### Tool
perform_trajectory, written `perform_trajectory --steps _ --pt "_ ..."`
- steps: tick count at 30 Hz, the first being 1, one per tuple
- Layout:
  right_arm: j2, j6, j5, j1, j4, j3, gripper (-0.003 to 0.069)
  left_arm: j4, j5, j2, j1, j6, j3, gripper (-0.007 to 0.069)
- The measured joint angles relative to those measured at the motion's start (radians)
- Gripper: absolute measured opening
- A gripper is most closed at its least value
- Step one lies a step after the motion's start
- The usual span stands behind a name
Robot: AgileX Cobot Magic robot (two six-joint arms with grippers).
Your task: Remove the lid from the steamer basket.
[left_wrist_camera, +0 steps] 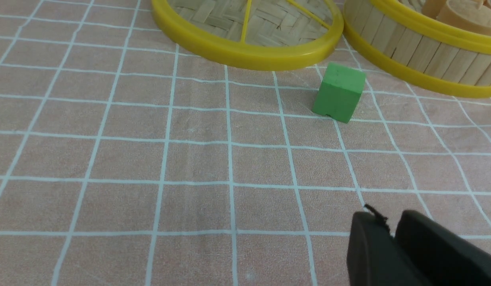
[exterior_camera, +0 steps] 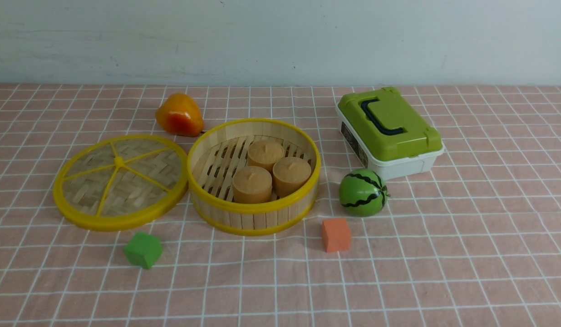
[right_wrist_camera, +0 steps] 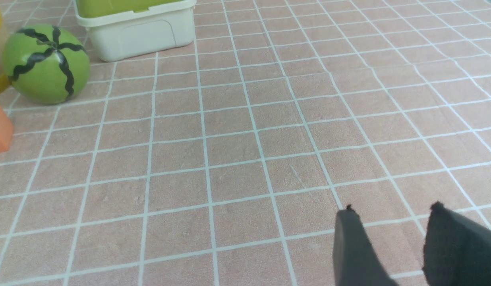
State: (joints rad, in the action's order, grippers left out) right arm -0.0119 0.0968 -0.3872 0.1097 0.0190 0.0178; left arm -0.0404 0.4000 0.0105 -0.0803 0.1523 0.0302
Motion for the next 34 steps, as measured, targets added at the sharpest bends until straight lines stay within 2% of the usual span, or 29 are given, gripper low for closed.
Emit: perform_trajectory --steps 34 --pt "0.000 0.000 0.000 0.000 0.000 0.000 0.0241 0.000 0.000 0.000 0.000 0.000 0.000 0.0113"
